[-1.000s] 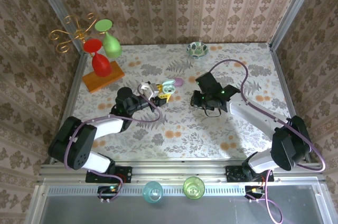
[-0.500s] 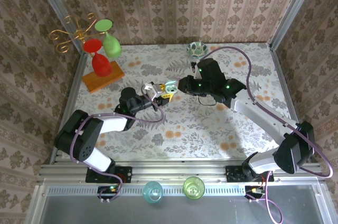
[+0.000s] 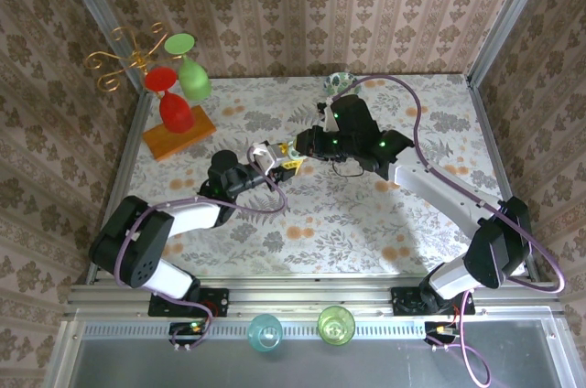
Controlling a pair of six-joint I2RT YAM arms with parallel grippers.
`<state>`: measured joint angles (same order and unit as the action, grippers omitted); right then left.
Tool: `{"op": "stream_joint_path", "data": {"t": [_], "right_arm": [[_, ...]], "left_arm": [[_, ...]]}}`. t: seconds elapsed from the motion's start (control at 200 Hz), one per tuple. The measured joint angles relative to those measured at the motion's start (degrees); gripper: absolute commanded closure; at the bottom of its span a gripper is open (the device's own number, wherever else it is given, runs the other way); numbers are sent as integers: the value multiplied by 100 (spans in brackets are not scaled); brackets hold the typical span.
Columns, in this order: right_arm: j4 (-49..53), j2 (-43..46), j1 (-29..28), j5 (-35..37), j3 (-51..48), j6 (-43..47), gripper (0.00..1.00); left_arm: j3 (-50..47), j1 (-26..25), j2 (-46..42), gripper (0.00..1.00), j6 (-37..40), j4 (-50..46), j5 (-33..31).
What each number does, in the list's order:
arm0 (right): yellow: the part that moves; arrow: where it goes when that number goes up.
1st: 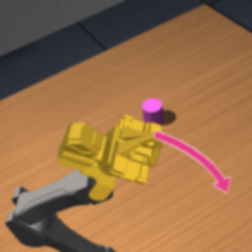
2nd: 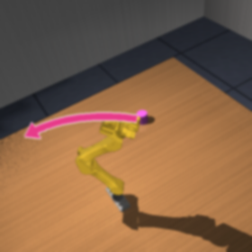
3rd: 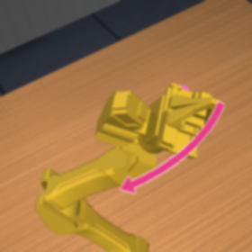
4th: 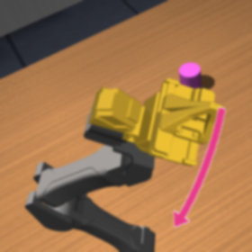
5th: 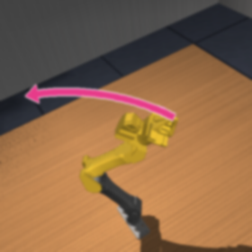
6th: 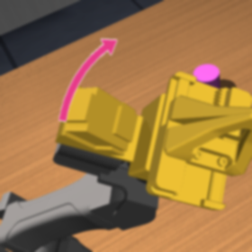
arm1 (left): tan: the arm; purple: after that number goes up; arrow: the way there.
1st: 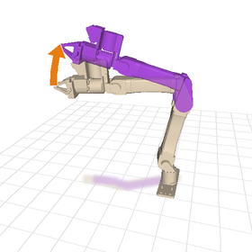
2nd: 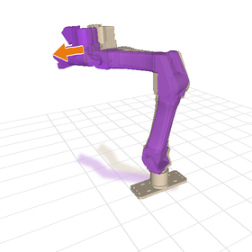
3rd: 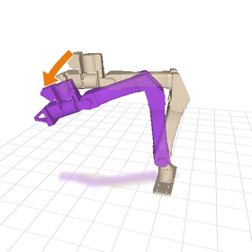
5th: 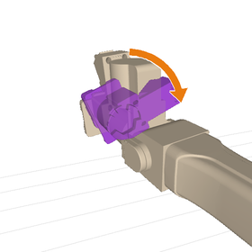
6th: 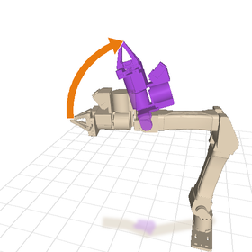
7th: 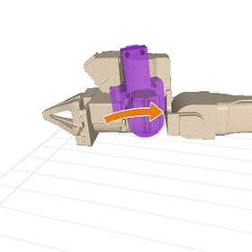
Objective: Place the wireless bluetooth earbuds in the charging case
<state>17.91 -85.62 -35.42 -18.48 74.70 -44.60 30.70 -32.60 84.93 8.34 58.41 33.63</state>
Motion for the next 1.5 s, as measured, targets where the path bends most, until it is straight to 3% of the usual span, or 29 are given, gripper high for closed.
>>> {"op": "stream_joint_path", "data": {"t": [1.19, 1.5], "right_arm": [[197, -116, -37, 153, -2, 404, 84], [195, -295, -39, 149, 0, 452, 77]], "left_arm": [[160, -44, -35, 74, 46, -328, -260], [164, -48, -35, 74, 46, -557, -258]]}}
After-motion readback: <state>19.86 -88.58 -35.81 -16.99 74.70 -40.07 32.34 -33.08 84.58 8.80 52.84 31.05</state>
